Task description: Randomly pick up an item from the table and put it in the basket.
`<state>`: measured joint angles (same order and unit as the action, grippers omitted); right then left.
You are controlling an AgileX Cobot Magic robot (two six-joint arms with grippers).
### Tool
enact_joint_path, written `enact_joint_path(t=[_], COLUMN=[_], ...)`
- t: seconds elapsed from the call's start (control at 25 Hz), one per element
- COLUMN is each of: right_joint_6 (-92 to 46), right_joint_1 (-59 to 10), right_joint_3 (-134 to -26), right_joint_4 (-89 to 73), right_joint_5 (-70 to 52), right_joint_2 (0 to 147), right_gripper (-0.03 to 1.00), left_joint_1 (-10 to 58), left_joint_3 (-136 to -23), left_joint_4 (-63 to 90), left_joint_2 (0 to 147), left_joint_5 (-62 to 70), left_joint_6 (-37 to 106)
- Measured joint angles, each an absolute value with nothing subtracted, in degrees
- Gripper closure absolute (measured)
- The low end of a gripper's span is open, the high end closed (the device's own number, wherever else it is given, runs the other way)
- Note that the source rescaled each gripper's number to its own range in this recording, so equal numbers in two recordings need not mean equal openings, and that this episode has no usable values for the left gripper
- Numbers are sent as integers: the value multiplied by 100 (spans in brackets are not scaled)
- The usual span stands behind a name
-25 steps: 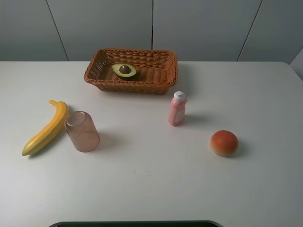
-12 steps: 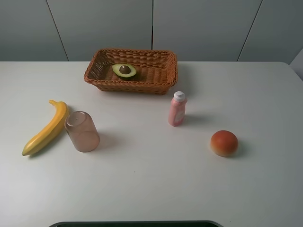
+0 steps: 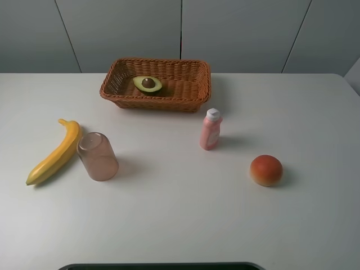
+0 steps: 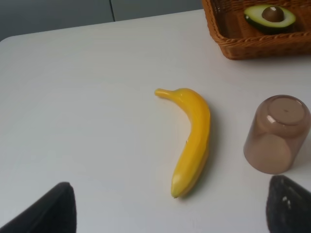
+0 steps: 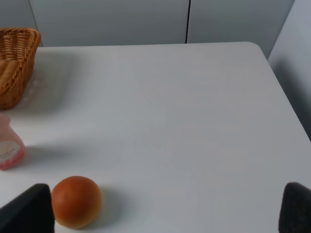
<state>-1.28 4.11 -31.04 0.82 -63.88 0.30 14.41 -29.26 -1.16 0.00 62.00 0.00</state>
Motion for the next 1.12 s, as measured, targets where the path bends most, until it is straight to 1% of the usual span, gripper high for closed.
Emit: enact_joint_path(t=[0.36,1.12], right_joint_6=[39,87], right_joint_1=[179,179], right_joint_3=[-2927,-2919], right_joint_4=[45,45], right_joint_5=[-6301,-6289], right_joint_2=[-6,-6], right_gripper=[-2,-2], left_joint_1=[1441,1441], left_joint_3=[-2926,-2926], left_joint_4=[-116,-116], left_joint_2=[0,0], left_joint_5=[6200,6200], left_joint_6=[0,0])
